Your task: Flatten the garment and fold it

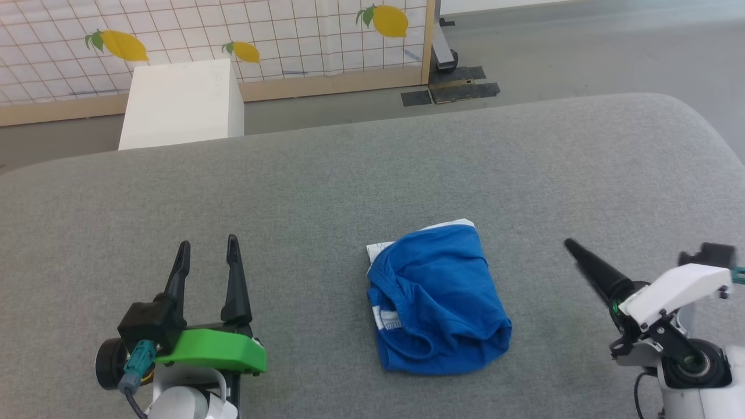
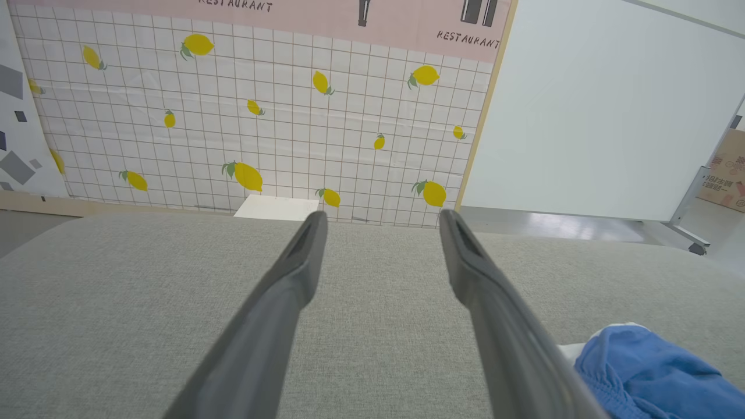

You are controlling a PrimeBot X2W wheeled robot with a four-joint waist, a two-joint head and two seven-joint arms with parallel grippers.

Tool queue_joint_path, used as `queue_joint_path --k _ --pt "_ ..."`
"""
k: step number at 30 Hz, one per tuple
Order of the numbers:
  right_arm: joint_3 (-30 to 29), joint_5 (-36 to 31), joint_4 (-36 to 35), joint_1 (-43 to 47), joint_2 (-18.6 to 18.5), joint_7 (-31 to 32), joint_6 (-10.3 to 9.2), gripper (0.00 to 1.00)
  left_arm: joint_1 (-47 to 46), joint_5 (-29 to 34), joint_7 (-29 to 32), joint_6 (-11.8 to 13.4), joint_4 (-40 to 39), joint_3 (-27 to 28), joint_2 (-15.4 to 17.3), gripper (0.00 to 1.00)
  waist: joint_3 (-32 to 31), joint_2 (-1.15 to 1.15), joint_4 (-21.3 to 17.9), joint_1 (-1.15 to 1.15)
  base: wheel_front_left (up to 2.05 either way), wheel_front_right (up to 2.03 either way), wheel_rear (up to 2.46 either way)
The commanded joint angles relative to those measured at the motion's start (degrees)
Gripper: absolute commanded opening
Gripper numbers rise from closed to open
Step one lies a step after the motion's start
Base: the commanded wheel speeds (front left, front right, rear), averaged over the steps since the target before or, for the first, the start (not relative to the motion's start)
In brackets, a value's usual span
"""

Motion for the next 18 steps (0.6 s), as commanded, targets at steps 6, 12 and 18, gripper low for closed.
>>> queue_joint_path --k 6,12,18 --pt "-2.4 6.0 12.5 -7.9 0.2 11.7 -0.06 1.0 -0.4 0.2 -0.3 0.1 -0.4 0.0 -0.1 1.0 1.4 0.0 0.4 0.0 0.0 0.0 0.0" --pt "-2.2 2.0 21.6 -13.5 0.2 19.0 -0.06 1.0 -1.6 0.5 -0.3 0.1 -0.5 -0.6 -0.1 1.0 3.1 0.0 2.1 0.0 0.0 0.0 0.0" --pt "0.8 -2.5 25.0 -15.7 0.2 21.5 -0.06 1.0 -2.3 0.2 -0.3 0.4 -0.2 -1.2 -0.1 1.0 4.2 0.0 4.3 0.0 0.0 0.0 0.0"
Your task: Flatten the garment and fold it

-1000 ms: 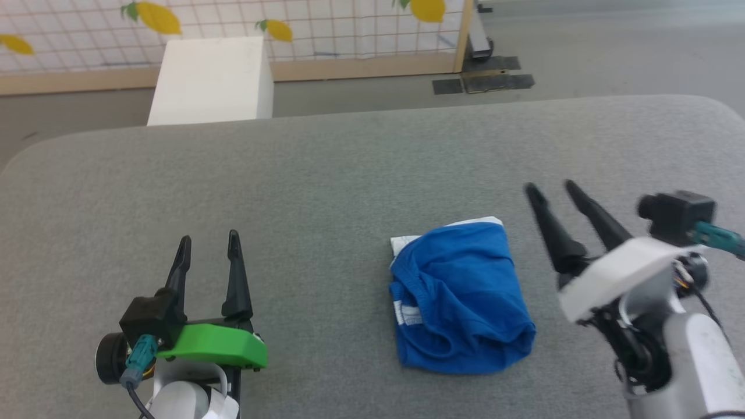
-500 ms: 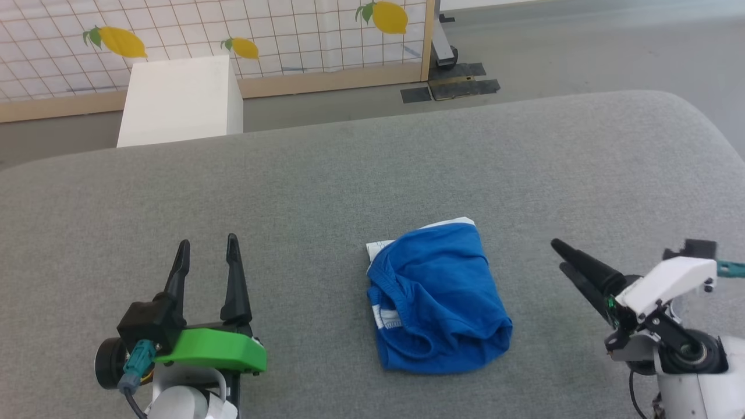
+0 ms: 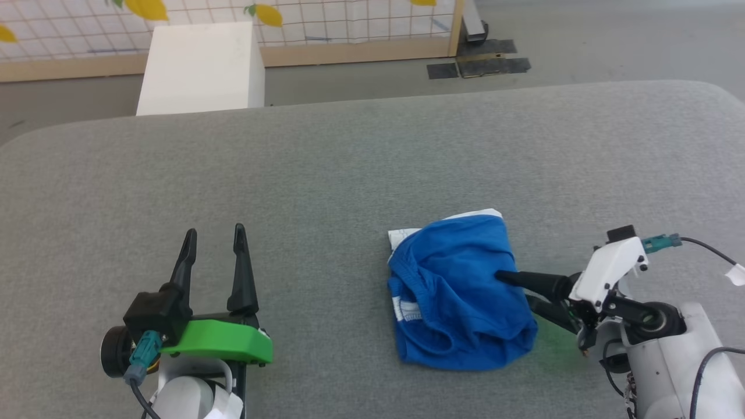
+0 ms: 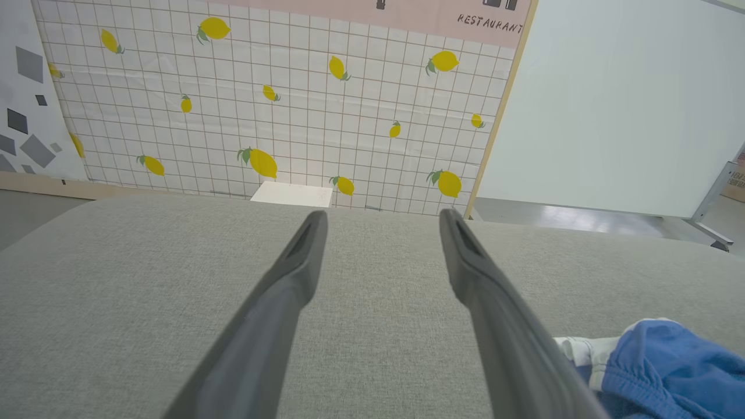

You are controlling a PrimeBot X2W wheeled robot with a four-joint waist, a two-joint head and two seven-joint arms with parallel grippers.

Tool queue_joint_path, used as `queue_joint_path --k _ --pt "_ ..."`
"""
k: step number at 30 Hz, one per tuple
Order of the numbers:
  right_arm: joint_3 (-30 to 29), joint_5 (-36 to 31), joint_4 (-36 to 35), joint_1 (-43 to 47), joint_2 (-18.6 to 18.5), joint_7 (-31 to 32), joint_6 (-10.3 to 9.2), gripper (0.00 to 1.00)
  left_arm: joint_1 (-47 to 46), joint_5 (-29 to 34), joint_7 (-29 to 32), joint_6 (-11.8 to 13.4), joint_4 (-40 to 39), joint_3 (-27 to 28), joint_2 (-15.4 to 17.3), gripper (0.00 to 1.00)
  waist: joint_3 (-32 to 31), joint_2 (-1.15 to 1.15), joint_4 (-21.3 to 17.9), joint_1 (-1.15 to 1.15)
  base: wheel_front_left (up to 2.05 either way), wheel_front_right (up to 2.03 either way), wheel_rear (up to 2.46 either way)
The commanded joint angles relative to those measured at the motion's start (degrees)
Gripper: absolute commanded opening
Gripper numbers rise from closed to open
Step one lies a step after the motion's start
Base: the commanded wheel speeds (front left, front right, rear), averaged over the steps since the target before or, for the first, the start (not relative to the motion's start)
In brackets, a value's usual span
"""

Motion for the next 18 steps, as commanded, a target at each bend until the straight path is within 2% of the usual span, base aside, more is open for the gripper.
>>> queue_joint_path --k 1,6,10,11,15,18 --pt "0.9 0.0 0.5 -1.0 0.1 0.3 -0.06 1.0 -0.9 0.1 -0.3 0.3 0.1 -0.2 -0.1 1.0 0.7 0.0 1.3 0.0 0.0 0.0 0.0" --pt "5.6 1.6 0.4 -1.1 0.1 0.0 -0.06 1.0 -0.9 0.0 -0.3 0.6 0.1 0.0 -0.1 1.0 0.9 0.0 2.3 0.0 0.0 0.0 0.0" --pt "9.0 0.2 -1.4 -1.2 0.1 -2.2 -0.06 0.06 -0.7 0.1 -0.3 0.6 0.1 0.3 -0.1 1.0 0.8 0.0 2.5 0.0 0.0 0.0 0.0" --pt "10.2 -1.1 -2.4 -1.1 0.1 -3.0 -0.06 0.0 -0.6 0.1 -0.3 0.7 0.0 0.4 -0.1 1.0 0.7 0.0 2.4 0.0 0.0 0.0 0.0" --pt "14.9 -7.1 -7.2 -1.0 -0.1 -4.2 -0.06 0.0 -0.2 0.2 -0.3 1.1 -0.4 0.5 -0.1 1.0 0.7 0.0 1.1 0.0 0.0 0.0 0.0" --pt "19.8 -12.3 -11.6 -1.4 -1.7 -4.0 -0.06 0.0 -0.1 0.2 -0.3 1.2 -0.8 0.7 -0.1 1.0 1.0 0.0 -0.8 0.0 0.0 0.0 0.0"
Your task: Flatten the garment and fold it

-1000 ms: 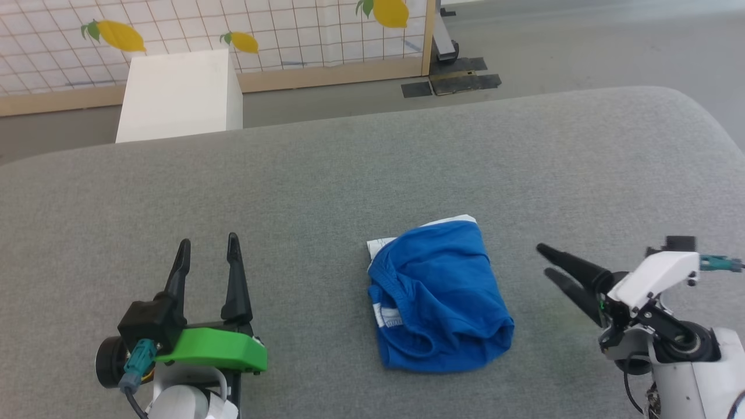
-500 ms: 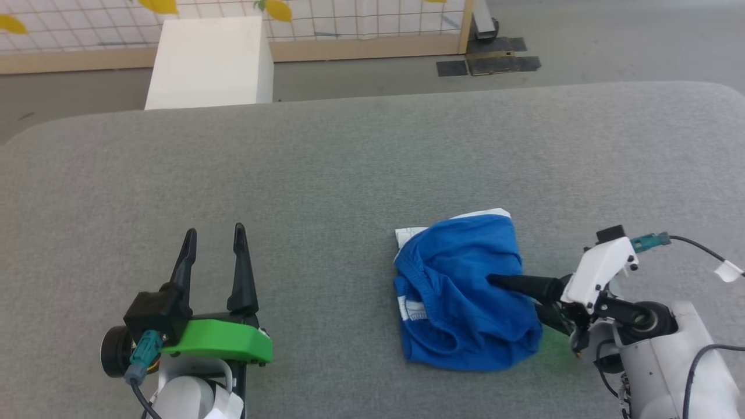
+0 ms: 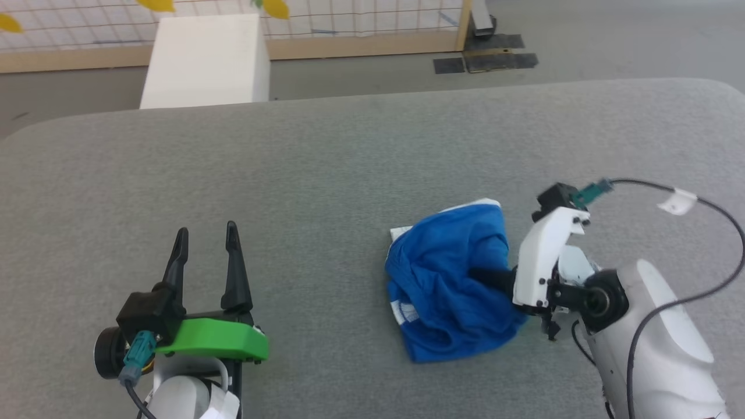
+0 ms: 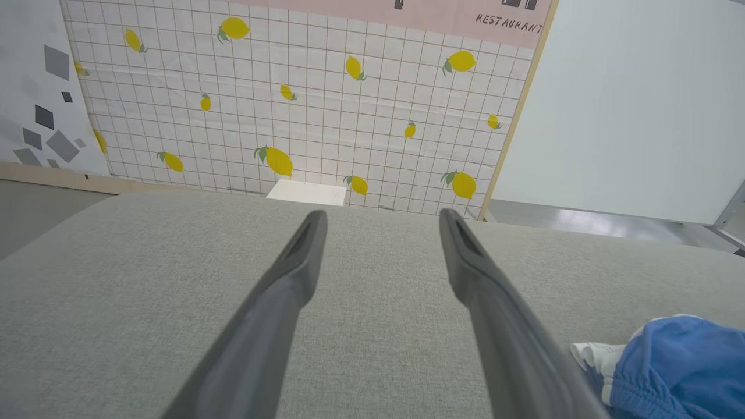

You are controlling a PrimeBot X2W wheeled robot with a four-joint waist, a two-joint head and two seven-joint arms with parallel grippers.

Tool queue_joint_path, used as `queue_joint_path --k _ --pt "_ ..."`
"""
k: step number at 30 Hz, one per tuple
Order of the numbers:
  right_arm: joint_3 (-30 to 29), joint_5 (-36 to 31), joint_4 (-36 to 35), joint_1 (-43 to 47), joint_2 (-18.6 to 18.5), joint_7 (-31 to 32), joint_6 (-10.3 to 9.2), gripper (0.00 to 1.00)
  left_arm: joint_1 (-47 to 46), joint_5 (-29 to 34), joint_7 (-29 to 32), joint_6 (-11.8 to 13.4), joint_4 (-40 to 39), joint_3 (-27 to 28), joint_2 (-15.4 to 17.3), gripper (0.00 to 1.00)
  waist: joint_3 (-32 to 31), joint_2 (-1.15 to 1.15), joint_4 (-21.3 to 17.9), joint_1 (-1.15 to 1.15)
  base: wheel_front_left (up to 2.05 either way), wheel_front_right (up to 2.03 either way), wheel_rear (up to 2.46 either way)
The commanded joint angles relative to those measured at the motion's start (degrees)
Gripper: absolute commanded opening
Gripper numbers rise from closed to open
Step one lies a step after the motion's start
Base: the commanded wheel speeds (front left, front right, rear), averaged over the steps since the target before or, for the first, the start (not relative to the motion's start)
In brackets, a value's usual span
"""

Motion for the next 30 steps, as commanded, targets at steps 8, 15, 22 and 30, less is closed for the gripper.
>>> queue_joint_path --k 8,15,22,30 --pt "13.0 -12.3 -8.8 -4.7 -10.4 0.5 -0.08 0.0 -1.7 2.3 -0.3 -0.2 -1.7 -0.4 -0.1 1.0 3.3 0.0 -9.7 0.0 0.0 0.0 0.0" --pt "17.2 -17.5 -7.9 -9.4 -18.9 -4.5 -0.08 0.0 -5.8 4.7 -0.3 -1.3 -2.0 -1.7 0.2 1.0 8.4 0.0 -17.2 0.0 0.0 0.0 0.0" --pt "15.5 -18.8 1.0 -13.9 -21.0 -16.0 -0.08 0.0 -10.3 7.0 -0.1 -1.8 -0.4 -2.9 1.7 1.0 13.9 0.0 -22.9 0.0 0.0 0.0 0.0" --pt "11.4 -20.6 13.5 -21.1 -20.8 -29.1 -0.08 0.0 -13.8 8.7 2.6 -1.7 -1.9 -3.5 3.9 1.0 17.9 0.0 -24.8 0.0 0.0 0.0 0.0"
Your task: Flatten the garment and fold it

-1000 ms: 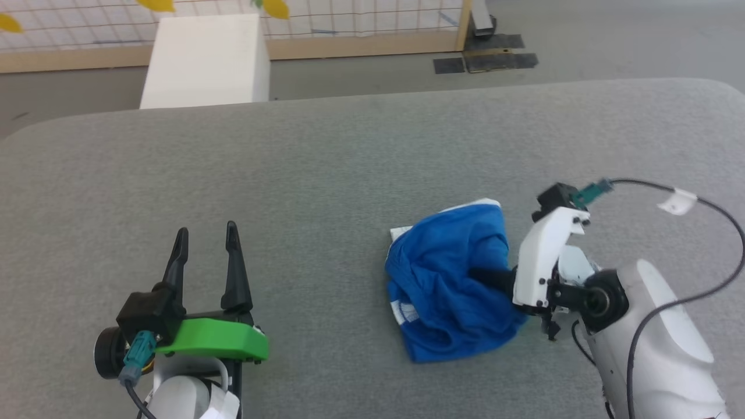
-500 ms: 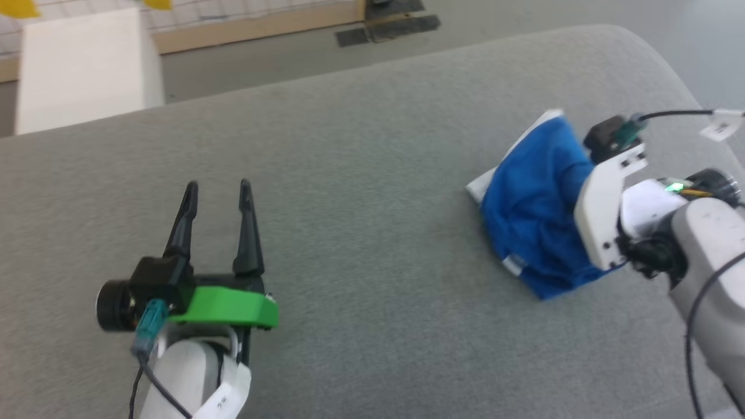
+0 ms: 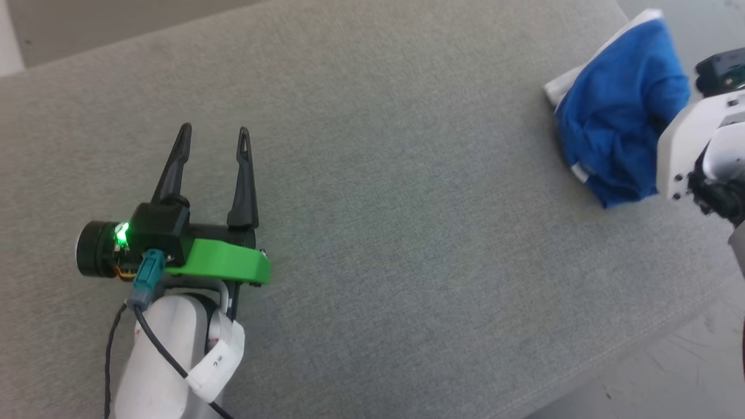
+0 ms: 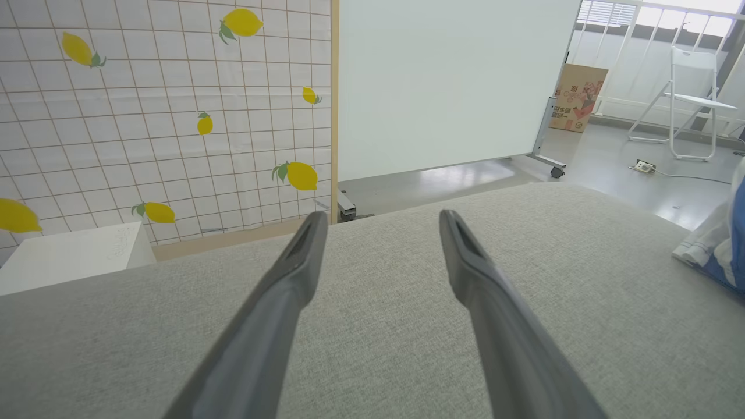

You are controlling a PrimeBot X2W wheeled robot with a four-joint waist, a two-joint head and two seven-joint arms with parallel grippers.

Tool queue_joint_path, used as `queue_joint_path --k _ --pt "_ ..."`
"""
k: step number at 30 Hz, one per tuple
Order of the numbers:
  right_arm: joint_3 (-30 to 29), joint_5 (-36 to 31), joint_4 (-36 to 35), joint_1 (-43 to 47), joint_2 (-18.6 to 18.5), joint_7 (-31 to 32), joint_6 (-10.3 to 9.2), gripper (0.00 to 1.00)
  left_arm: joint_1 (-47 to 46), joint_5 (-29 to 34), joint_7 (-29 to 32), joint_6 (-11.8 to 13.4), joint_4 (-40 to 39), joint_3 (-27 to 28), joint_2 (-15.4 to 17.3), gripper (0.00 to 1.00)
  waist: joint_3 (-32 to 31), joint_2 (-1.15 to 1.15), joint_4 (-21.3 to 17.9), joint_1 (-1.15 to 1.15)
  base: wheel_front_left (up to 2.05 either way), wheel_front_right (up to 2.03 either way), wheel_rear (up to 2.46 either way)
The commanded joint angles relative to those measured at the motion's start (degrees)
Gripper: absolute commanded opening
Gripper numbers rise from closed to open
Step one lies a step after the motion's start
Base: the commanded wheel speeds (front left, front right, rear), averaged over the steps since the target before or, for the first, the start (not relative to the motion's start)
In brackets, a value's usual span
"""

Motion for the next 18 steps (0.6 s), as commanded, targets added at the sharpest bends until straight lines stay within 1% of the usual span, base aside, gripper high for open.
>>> queue_joint_path --k 1,3,8,9,10,11,15,18 --pt "-0.8 -0.4 1.9 -1.8 0.3 -2.2 -0.09 0.0 -1.3 0.9 0.5 0.0 -0.5 0.0 0.7 1.0 3.9 0.0 -2.8 -0.01 0.0 0.0 0.0" --pt "-0.9 -2.1 5.2 -3.5 -0.2 -5.4 -0.09 0.0 -1.9 1.2 1.3 0.0 -1.1 -0.3 1.0 1.0 4.5 0.0 -2.4 -0.01 0.0 0.0 0.0" --pt "-1.4 -4.4 12.1 -6.2 -0.5 -9.7 -0.09 0.0 -2.0 1.4 2.0 0.3 -1.8 -0.7 1.3 1.0 4.4 0.0 -1.1 -0.01 0.0 0.0 0.0" --pt "-1.5 -4.8 13.1 -6.5 -0.7 -10.5 -0.09 0.21 -1.8 1.3 2.0 0.3 -1.8 -0.7 1.2 1.0 4.2 0.0 -0.8 -0.01 0.0 0.0 0.0" --pt "-1.7 -5.2 14.2 -6.7 -0.8 -11.6 -0.09 0.86 -1.6 1.1 1.8 0.4 -1.7 -0.7 1.2 1.0 3.8 0.0 -0.4 -0.01 0.0 0.0 0.0" --pt "-1.8 -5.8 15.0 -6.9 -1.1 -12.8 -0.09 1.0 -1.4 0.9 1.6 0.5 -1.6 -0.7 1.1 1.0 3.5 0.0 0.0 -0.01 0.0 0.0 0.0" --pt "-1.4 -7.3 17.3 -6.9 -2.1 -17.9 -0.09 1.0 -0.1 -0.5 0.2 1.0 -0.4 -0.6 0.2 1.0 0.6 0.0 2.1 -0.01 0.0 0.0 0.0" --pt "-1.2 -7.4 17.7 -6.3 -3.1 -21.5 -0.09 1.0 1.2 -1.9 -0.9 1.1 0.7 -0.6 -0.5 1.0 -2.3 0.0 4.0 -0.01 0.0 0.0 0.0"
